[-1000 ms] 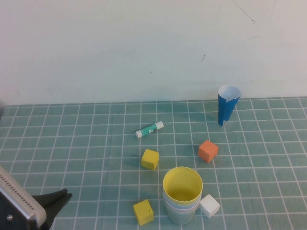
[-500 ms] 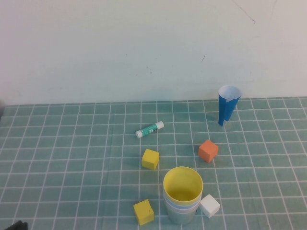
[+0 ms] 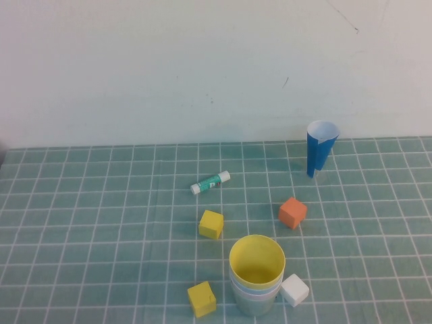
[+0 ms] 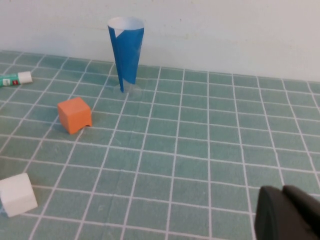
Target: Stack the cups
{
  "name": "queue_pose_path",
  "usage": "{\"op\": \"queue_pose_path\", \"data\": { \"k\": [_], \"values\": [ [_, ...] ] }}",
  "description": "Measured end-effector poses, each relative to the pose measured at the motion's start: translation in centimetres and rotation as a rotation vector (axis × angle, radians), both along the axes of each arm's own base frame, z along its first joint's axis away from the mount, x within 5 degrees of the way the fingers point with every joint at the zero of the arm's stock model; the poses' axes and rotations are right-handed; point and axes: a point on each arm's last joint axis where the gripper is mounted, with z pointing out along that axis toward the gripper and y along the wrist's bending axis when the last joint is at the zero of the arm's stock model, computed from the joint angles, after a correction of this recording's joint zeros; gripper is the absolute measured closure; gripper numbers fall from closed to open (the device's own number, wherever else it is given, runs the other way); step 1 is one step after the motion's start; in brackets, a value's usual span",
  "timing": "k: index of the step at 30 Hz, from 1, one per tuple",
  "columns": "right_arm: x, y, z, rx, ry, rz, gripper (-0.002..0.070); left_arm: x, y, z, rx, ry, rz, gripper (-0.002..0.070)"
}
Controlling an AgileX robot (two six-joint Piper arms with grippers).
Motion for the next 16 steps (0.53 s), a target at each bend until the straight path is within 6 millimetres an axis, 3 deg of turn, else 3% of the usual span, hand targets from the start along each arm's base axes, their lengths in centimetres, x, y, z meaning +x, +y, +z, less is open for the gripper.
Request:
{"op": "queue_pose_path", "data": {
  "k": [16],
  "values": [
    [0.0,0.0,0.0,0.0,0.0,0.0,0.0679,-0.19,-0.23,-0.16,0.096,0.017,-0.042,0.0677]
  ]
}}
